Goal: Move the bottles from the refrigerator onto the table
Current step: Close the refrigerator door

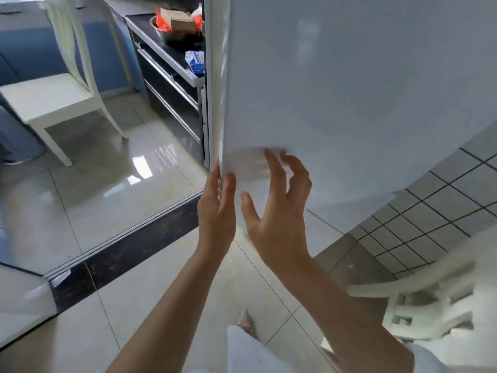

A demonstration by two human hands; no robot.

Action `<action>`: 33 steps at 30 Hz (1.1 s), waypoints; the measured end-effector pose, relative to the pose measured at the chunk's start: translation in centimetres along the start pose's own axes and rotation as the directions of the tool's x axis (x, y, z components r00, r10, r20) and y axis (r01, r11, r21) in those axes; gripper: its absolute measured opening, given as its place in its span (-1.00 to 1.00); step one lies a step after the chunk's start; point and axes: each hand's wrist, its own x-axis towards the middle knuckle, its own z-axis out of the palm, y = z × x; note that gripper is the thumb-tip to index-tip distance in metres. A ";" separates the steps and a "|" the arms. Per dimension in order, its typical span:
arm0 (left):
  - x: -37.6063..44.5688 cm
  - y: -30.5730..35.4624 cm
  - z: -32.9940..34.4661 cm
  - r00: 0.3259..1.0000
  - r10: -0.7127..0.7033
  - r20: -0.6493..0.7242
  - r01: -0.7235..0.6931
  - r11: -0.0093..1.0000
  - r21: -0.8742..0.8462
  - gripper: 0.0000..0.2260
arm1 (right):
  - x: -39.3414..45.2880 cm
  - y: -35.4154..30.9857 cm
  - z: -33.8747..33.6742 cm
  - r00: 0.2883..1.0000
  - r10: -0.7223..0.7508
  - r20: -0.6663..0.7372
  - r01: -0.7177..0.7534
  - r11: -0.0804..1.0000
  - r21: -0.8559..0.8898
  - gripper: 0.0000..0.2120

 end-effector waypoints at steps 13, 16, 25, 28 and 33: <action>17.2 -2.9 4.1 0.999 -0.015 -0.049 0.015 1.000 -0.003 -0.60 | 14.9 12.6 5.7 0.751 -0.541 0.378 0.658 0.570 -0.493 -0.42; 20.4 -3.7 5.9 0.998 -0.033 -0.048 0.032 0.999 -0.021 -0.60 | 17.3 14.2 7.3 0.748 -0.552 0.369 0.652 0.507 -0.563 -0.43; 30.2 -5.6 10.9 0.997 -0.044 0.063 0.045 0.999 -0.014 -0.75 | 23.5 18.1 11.2 0.821 -0.492 0.290 0.532 0.474 -0.701 -0.51; 32.8 -6.1 12.5 0.993 -0.046 0.112 0.046 0.999 -0.002 -0.81 | 25.0 19.3 12.0 0.843 -0.456 0.285 0.498 0.460 -0.736 -0.51; 36.1 -6.5 15.3 0.982 -0.051 0.180 0.051 0.999 0.003 -0.74 | 27.2 20.7 12.9 0.893 -0.357 0.274 0.420 0.442 -0.793 -0.50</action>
